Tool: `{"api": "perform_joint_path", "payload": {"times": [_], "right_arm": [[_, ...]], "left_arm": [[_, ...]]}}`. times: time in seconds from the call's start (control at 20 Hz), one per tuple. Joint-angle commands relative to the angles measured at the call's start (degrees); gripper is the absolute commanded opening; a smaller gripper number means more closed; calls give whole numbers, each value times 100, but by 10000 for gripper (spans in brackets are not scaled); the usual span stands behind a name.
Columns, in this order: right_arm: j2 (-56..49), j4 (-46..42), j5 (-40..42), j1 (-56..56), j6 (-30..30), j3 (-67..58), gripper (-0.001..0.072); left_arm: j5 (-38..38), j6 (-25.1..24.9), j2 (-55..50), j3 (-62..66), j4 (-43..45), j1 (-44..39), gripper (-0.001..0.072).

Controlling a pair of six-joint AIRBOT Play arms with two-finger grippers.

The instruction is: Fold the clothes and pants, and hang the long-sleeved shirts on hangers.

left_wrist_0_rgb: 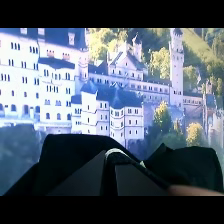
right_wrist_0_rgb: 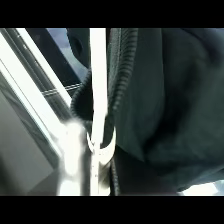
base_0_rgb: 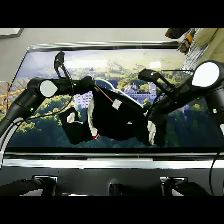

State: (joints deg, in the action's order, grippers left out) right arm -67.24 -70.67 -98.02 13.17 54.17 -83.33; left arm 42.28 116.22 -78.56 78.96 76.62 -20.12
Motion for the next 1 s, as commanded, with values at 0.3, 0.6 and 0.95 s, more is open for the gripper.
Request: {"api": "perform_joint_path", "payload": {"times": [0.3, 0.6, 0.95], "right_arm": [[-356, -46, -264, -4, 2, 2, 44], [-619, -44, -7, -4, 2, 2, 44], [-824, -4, 551, -4, 46, 2, 44]], "left_arm": [[81, -385, 2, 634, -7, 13, 30], [181, -680, 2, 955, -4, -72, 30], [184, -697, 2, 1005, -4, -466, 30]]}}
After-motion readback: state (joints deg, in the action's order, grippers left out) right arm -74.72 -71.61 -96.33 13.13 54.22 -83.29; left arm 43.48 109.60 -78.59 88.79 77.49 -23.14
